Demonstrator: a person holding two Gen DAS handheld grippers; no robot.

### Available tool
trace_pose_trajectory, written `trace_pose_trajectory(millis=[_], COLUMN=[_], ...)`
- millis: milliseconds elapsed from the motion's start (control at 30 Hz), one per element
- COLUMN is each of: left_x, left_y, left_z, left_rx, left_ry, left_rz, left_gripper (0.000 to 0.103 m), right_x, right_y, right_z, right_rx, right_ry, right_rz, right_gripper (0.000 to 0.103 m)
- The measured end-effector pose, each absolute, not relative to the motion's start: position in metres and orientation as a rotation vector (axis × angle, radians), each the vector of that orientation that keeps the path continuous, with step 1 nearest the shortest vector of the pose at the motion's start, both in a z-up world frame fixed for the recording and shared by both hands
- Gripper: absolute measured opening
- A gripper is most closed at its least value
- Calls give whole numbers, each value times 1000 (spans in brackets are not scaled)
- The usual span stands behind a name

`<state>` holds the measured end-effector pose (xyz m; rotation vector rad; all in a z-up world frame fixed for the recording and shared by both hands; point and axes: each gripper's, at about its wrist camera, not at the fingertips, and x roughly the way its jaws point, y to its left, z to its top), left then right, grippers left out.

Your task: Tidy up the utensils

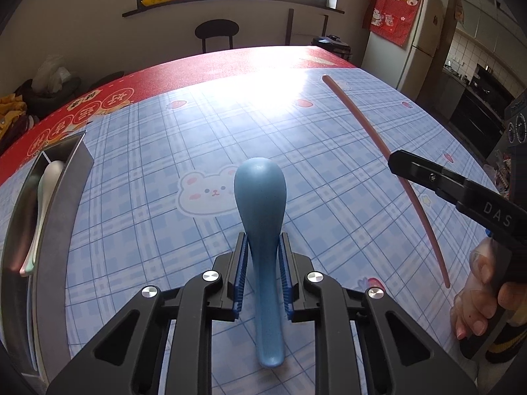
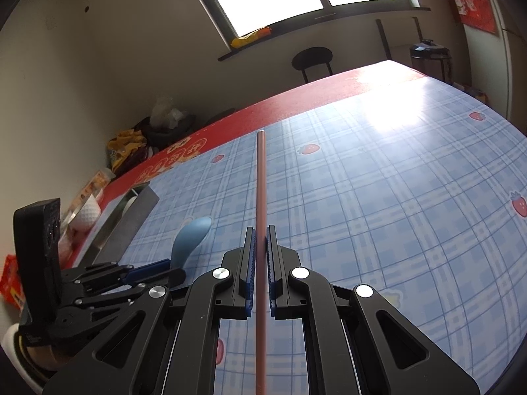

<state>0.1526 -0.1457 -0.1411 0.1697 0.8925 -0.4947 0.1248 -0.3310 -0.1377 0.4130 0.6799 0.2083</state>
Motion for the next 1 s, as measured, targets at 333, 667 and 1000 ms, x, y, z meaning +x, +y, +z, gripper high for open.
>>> trace_pose_trajectory(millis=[333,667,1000], left_x=[126,130,120], left_y=[-113,-106,-128], left_z=[-102,-109,-140], left_rx=[139,135,202], left_ry=[822,851,940], left_rz=[-525,-539,-609], left_gripper=[0,2,27], right_x=[124,124,124], right_y=[-329,-328,-331], right_z=[-137,-137,-137], right_rx=[410,409,416], right_ry=[679,680,677], right_rz=[208,200,213], right_gripper=[6,6,6])
